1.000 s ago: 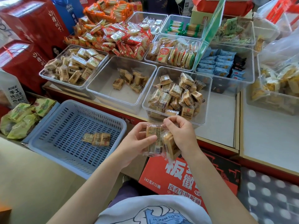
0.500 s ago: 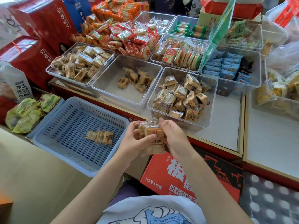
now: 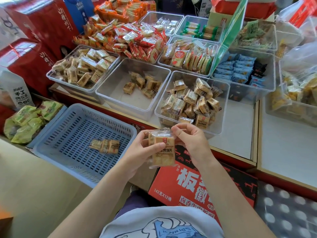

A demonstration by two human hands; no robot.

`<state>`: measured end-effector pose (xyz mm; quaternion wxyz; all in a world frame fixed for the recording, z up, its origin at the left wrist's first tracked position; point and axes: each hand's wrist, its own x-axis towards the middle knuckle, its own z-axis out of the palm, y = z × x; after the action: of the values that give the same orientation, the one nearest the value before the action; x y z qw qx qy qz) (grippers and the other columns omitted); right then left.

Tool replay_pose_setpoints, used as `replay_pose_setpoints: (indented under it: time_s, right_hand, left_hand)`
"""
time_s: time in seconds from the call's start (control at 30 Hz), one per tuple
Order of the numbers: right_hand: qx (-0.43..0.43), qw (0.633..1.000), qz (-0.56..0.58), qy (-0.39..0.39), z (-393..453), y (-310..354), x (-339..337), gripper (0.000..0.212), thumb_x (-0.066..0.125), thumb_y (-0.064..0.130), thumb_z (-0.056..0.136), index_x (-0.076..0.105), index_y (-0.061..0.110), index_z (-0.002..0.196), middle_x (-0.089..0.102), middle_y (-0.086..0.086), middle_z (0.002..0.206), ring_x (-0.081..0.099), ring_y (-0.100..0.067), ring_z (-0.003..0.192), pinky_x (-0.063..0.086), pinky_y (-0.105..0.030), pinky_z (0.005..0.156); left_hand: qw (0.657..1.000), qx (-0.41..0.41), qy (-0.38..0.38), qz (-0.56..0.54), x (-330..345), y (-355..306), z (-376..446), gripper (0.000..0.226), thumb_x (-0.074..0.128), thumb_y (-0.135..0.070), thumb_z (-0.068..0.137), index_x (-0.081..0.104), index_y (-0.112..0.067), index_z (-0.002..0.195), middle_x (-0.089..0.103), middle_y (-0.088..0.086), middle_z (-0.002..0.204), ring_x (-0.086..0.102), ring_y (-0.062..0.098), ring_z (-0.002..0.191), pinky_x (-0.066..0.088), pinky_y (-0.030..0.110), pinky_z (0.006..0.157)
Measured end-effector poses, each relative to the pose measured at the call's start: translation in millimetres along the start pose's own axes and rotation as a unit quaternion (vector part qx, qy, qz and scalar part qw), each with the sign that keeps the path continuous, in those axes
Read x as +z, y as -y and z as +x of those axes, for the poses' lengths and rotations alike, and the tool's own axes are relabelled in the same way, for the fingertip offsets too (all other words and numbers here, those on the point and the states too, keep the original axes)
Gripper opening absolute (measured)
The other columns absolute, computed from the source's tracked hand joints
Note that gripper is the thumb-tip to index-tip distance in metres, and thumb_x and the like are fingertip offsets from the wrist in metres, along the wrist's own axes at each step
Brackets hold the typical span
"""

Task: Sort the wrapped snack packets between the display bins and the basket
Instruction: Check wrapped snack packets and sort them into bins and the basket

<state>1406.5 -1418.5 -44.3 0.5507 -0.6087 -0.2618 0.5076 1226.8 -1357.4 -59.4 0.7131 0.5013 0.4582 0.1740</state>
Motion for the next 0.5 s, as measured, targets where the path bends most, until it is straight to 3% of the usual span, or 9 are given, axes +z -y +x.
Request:
replay_pose_setpoints:
  time_s: [0.1,0.2,0.33,0.5]
  right_hand:
    - [0.029,0.998,0.005,0.053,2,-6,-2,0.035,0.072,0.029,0.09,0.062,0.017,0.121,0.075,-0.007,0.099,0.074,-0.024,0.088,0.061,-0.043,0.087]
    - [0.047,0.986,-0.101,0.126,2,-9,-1,0.028,0.077,0.03,0.089,0.068,0.026,0.115,0.075,-0.005,0.104,0.073,-0.018,0.099,0.058,-0.037,0.093]
    - [0.019,0.985,-0.141,0.095,2,-15,4,0.021,0.082,0.025,0.085,0.072,0.024,0.103,0.075,-0.001,0.096,0.071,-0.014,0.094,0.057,-0.033,0.09]
    - [0.0,0.995,-0.096,0.04,0,-16,8,0.017,0.083,0.019,0.083,0.07,0.009,0.087,0.073,-0.003,0.079,0.064,-0.01,0.069,0.056,-0.023,0.066]
  left_hand:
    - [0.996,-0.025,-0.079,-0.037,-1,1,7,0.079,0.087,-0.047,0.064,0.055,-0.014,0.128,0.074,0.011,0.116,0.076,0.027,0.098,0.063,0.047,0.08]
    - [0.982,-0.056,-0.14,-0.113,-6,0,12,0.094,0.09,-0.054,0.06,0.055,-0.008,0.134,0.076,0.016,0.112,0.076,0.033,0.095,0.063,0.041,0.07]
    - [0.971,-0.06,-0.17,-0.157,-2,1,11,0.086,0.082,-0.05,0.065,0.054,-0.007,0.134,0.077,0.016,0.108,0.077,0.031,0.091,0.061,0.033,0.061]
    - [0.969,-0.048,-0.165,-0.178,4,1,10,0.067,0.079,-0.045,0.075,0.05,-0.015,0.128,0.074,0.015,0.115,0.077,0.028,0.092,0.061,0.034,0.064]
